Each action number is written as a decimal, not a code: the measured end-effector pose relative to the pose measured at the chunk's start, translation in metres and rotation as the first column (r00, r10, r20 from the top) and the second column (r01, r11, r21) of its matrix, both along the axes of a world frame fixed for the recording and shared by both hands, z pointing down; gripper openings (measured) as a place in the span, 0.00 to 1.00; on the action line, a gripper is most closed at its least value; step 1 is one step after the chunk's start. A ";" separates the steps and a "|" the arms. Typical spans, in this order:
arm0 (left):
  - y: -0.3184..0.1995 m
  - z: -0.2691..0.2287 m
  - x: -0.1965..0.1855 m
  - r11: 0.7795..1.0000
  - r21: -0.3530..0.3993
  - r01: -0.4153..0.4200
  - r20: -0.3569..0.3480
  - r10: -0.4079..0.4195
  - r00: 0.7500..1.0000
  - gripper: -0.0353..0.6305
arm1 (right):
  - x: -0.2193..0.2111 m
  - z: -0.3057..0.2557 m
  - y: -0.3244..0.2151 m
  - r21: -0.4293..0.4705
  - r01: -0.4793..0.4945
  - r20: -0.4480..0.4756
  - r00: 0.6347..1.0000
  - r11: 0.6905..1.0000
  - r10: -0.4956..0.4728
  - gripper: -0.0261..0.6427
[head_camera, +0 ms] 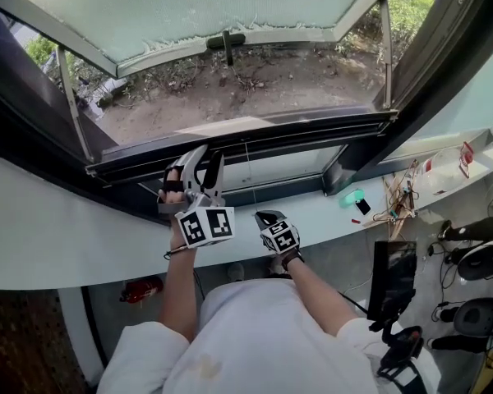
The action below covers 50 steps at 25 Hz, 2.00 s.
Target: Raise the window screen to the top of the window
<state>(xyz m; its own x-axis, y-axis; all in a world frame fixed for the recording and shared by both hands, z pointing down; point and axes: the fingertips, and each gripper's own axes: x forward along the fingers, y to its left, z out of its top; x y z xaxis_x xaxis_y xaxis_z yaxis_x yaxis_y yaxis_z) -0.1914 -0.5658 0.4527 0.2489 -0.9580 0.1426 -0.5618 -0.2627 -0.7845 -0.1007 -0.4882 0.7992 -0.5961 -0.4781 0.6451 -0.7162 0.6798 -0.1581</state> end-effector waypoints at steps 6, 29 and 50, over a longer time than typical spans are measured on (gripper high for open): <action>0.001 -0.009 -0.002 1.000 0.024 0.001 -0.032 0.000 0.999 0.23 | 0.007 -0.005 -0.005 0.010 -0.041 0.034 0.999 0.999 0.041 0.04; 0.000 -0.079 -0.005 0.994 0.113 0.003 -0.065 0.005 0.998 0.23 | -0.004 -0.067 -0.020 0.130 -0.047 0.177 0.984 0.990 0.023 0.04; -0.004 -0.135 -0.007 0.975 0.224 0.010 -0.038 -0.002 0.999 0.23 | -0.019 -0.123 -0.035 0.186 -0.098 0.267 0.962 0.978 0.046 0.04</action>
<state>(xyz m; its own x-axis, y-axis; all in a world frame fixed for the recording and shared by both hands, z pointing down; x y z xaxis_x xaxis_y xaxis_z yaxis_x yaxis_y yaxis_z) -0.1988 -0.5697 0.3178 0.2443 -0.9659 -0.0853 -0.5928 -0.0791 -0.8015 -0.1194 -0.5236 0.6764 -0.6899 -0.6270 0.3618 -0.7162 0.6641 -0.2149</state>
